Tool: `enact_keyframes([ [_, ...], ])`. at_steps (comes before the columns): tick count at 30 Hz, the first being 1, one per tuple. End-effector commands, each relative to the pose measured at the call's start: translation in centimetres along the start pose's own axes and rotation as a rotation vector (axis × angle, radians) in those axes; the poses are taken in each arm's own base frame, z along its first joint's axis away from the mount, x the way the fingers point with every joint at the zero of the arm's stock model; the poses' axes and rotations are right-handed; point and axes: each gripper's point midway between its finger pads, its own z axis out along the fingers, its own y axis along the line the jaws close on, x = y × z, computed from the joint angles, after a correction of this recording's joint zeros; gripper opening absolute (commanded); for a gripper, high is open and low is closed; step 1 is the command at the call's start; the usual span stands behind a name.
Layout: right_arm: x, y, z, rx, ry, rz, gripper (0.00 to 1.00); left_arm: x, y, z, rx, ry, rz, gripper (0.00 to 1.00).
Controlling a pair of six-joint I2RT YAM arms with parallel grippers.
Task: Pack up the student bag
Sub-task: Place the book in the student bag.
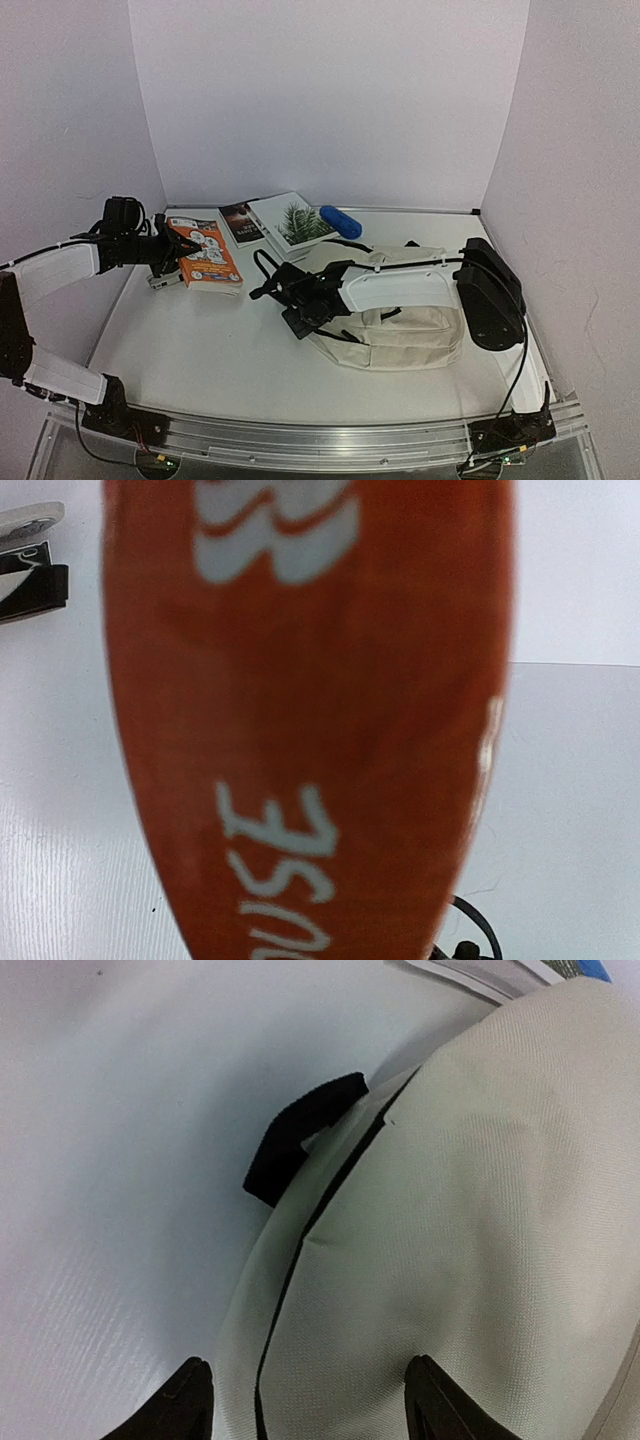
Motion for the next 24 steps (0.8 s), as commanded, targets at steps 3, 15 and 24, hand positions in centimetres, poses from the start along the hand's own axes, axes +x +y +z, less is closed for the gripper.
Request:
enact_keyframes([
  [3,-0.3,-1.9,-0.3,0.115,-0.004,-0.02,0.49,-1.1,-2.7,-0.6,0.095,-0.03,0.058,0.0],
  [15,-5.6,-4.8,-7.0,0.097,-0.171,0.218,0.0,-0.5,-3.1,-0.2,0.125,0.019,0.067,0.0],
  [24,-8.4,-8.8,-16.4,-0.057,-0.463,0.462,0.0,3.7,-7.0,4.8,0.234,0.205,0.112,0.0],
])
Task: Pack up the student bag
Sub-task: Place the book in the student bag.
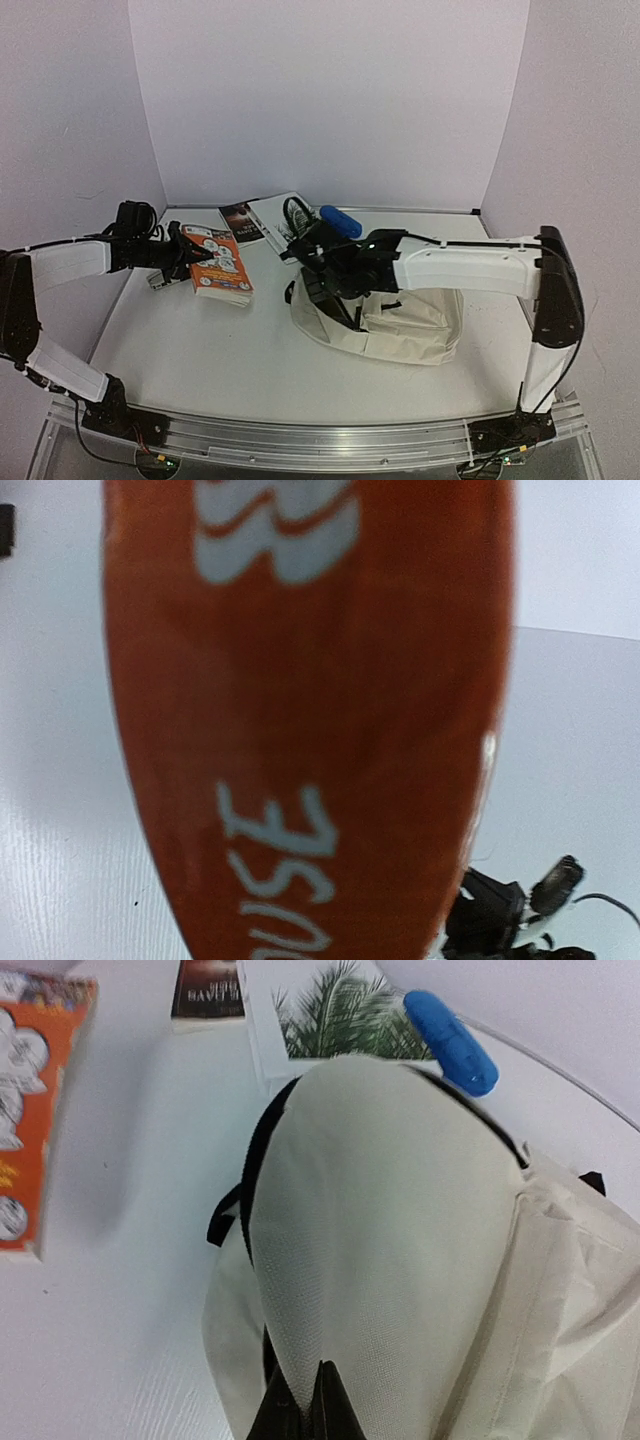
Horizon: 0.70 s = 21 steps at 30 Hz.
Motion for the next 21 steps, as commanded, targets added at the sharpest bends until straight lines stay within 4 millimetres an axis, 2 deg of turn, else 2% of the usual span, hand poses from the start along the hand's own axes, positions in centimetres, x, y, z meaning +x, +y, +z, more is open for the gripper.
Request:
enact_keyframes([
  [1,-5.4,-1.3,-5.2,-0.123,-0.218,0.199,0.0,1.4,-8.0,2.6,0.214,0.076,0.161,0.0],
  [5,-4.2,-1.5,-6.0,-0.19,-0.235,0.217,0.0,3.3,-11.0,5.3,0.317,0.157,0.18,0.0],
  [8,-3.1,-2.0,-6.7,-0.245,-0.266,0.255,0.0,4.0,-12.4,6.8,0.369,0.193,0.179,0.0],
  [11,-2.8,-2.4,-8.1,-0.324,-0.323,0.298,0.0,4.8,-13.3,8.4,0.394,0.23,0.184,0.0],
  [18,-3.2,-4.1,-10.5,-0.369,-0.409,0.363,0.0,5.5,-15.6,11.6,0.457,0.246,0.207,0.0],
  [21,-3.9,-5.3,-11.9,-0.37,-0.46,0.394,0.0,6.5,-16.3,13.3,0.464,0.281,0.217,0.0],
])
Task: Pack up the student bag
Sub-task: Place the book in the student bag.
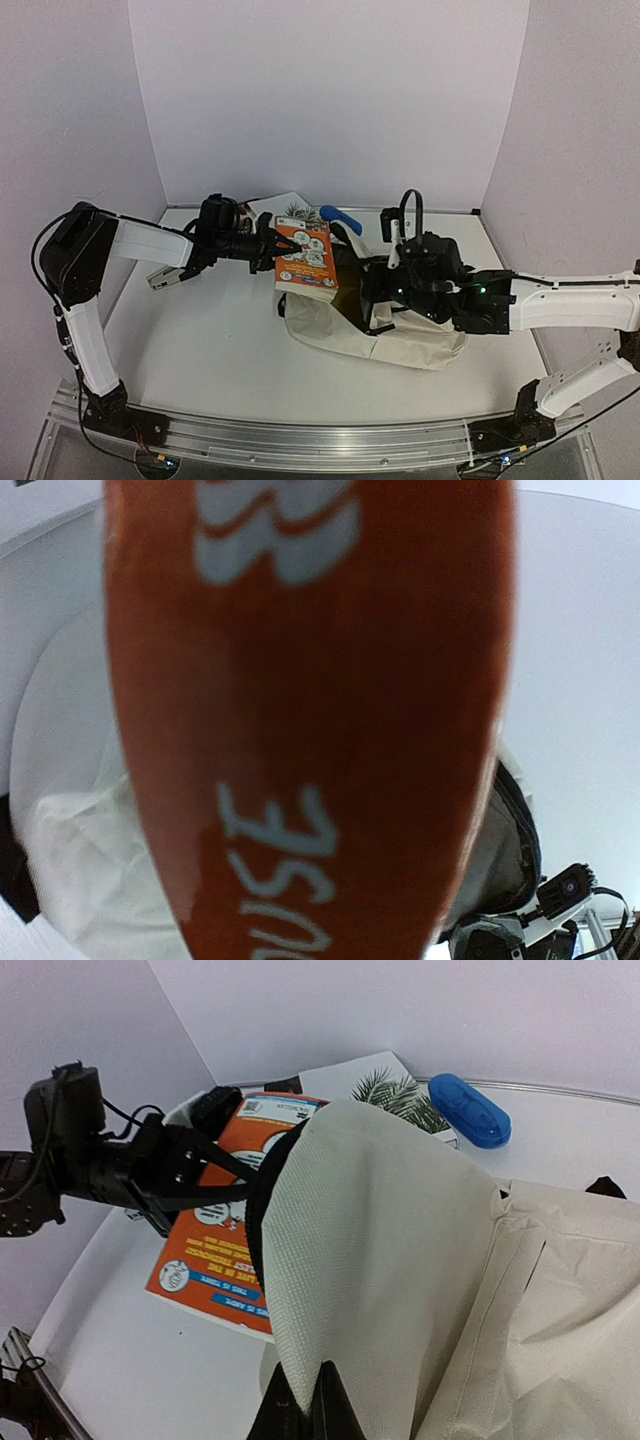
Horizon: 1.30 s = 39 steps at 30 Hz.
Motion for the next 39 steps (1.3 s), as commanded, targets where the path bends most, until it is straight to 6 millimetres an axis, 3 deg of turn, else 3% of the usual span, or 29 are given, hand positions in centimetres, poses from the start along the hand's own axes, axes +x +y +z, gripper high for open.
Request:
enact_keyframes([
  [1,-5.3,1.2,-2.9,-0.086,-0.187,0.109,0.0,-0.6,-6.0,2.2,0.158,0.017,0.137,0.0],
  [9,-5.2,1.4,-2.9,-0.105,-0.194,0.12,0.0,-1.2,-5.2,5.6,0.157,0.007,0.131,0.0],
  [13,-5.3,1.2,-2.9,-0.095,-0.203,0.125,0.0,-0.2,-3.6,7.4,0.127,0.027,0.087,0.0],
  [18,-5.9,0.7,-3.1,-0.067,-0.228,0.13,0.0,1.4,-0.3,7.7,0.067,0.047,-0.017,0.0],
  [27,-6.2,0.7,-2.7,-0.043,-0.241,0.124,0.0,3.7,1.9,8.7,-0.016,0.092,-0.101,0.0],
  [39,-7.5,-3.4,-2.9,0.209,-0.332,0.231,0.0,5.9,-1.5,8.0,0.042,0.09,0.06,0.0],
])
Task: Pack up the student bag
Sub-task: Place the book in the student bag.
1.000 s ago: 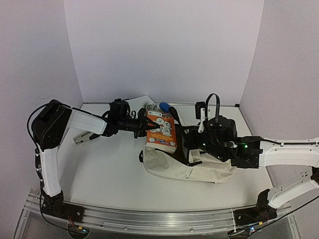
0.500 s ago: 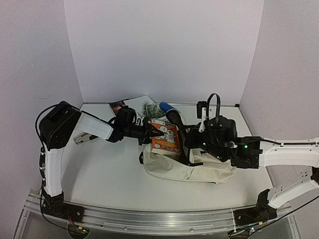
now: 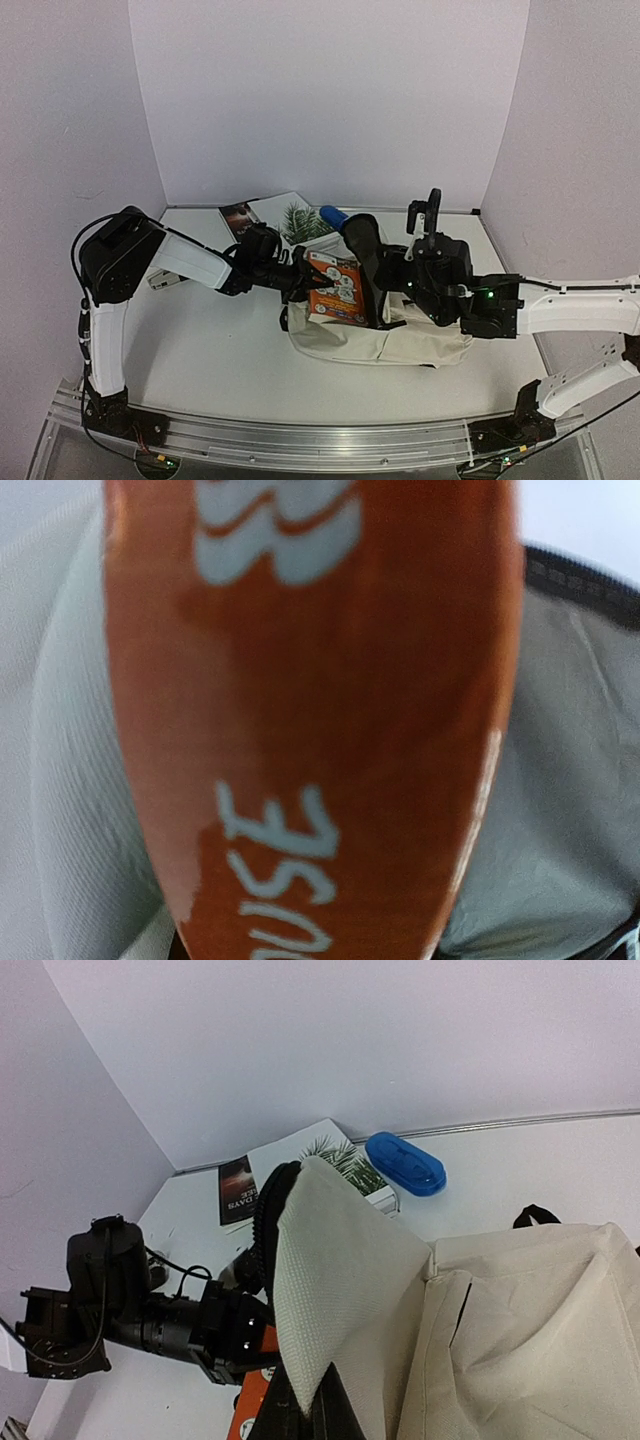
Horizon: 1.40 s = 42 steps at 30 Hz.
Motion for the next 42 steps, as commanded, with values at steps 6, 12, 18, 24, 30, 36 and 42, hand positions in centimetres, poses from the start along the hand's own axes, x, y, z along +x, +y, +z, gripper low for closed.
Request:
enact_keyframes([
  [6,-4.1,-0.4,0.6,0.153,-0.147,0.122,0.0,2.7,-6.0,-1.3,0.119,-0.001,0.147,0.0],
  [12,-3.9,0.2,1.2,0.156,-0.136,0.118,0.0,2.9,-4.7,-0.8,0.066,0.012,0.094,0.0],
  [18,-3.5,1.3,1.7,0.114,-0.103,0.103,0.0,1.8,-3.2,1.5,0.046,0.031,0.037,0.0],
  [24,-3.4,1.7,1.8,0.096,-0.092,0.098,0.0,0.5,-3.1,3.2,0.019,0.027,0.078,0.01],
  [30,-3.3,1.8,1.9,0.094,-0.089,0.089,0.0,0.2,-1.8,2.7,-0.086,0.005,0.124,0.26],
  [36,-3.4,1.8,1.9,0.096,-0.09,0.075,0.0,-0.6,-2.0,0.3,-0.219,-0.07,0.226,0.51],
  [42,-3.2,1.9,1.9,0.093,-0.085,0.063,0.0,-0.9,-2.0,-2.0,-0.327,-0.113,0.289,0.61],
])
